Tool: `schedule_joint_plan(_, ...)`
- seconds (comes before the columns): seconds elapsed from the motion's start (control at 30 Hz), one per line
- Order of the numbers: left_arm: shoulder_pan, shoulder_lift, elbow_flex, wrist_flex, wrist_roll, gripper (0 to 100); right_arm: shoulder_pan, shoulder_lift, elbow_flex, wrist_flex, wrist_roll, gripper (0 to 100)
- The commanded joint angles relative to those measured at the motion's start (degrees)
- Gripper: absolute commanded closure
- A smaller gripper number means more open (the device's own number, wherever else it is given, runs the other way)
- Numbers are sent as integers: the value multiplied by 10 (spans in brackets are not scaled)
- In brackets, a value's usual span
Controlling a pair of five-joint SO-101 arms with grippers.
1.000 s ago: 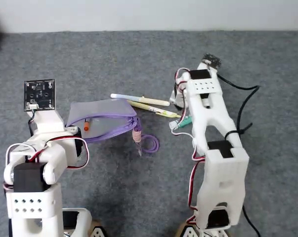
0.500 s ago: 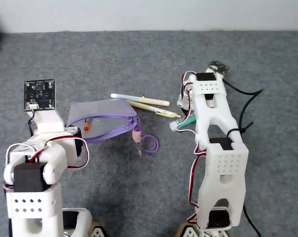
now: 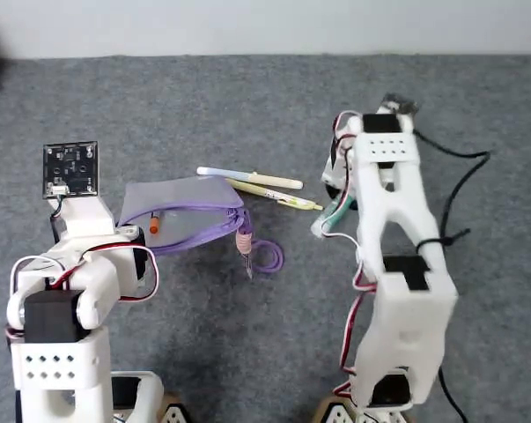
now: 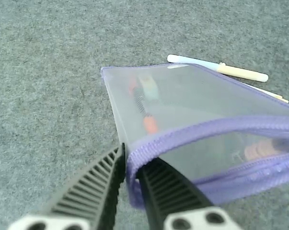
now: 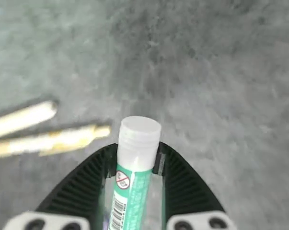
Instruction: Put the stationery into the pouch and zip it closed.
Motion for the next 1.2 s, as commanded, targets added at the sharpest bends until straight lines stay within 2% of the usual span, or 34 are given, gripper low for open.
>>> schedule_joint_plan(0.0, 0, 2, -15, 0, 5, 987, -17, -116, -25, 34, 11, 991)
schedule_joint_plan(0.17, 0, 7, -84, 59, 3, 987, -70, -230, -23, 96, 39, 991)
schedule_joint_plan(0.3, 0, 68, -136, 98, 5, 987, -125, -314, -23, 126, 42, 991)
schedule_joint_plan(0.5, -1, 148, -233, 103, 6, 987, -214, -419, -23, 121, 43, 991)
schedule_joint_plan(0.73, -1, 172, -240, 98, 22, 987, -282, -484, -22, 10, 47, 991)
schedule_joint_plan(0.97, 0, 174, -239, 91, 31, 987, -306, -484, -22, -131, 85, 991)
schedule_joint_plan(1.07, -3, 174, -239, 93, 31, 987, -306, -487, -21, -133, 89, 991)
schedule_joint_plan(1.17, -4, 174, -239, 93, 31, 987, -322, -499, -21, -87, 109, 991)
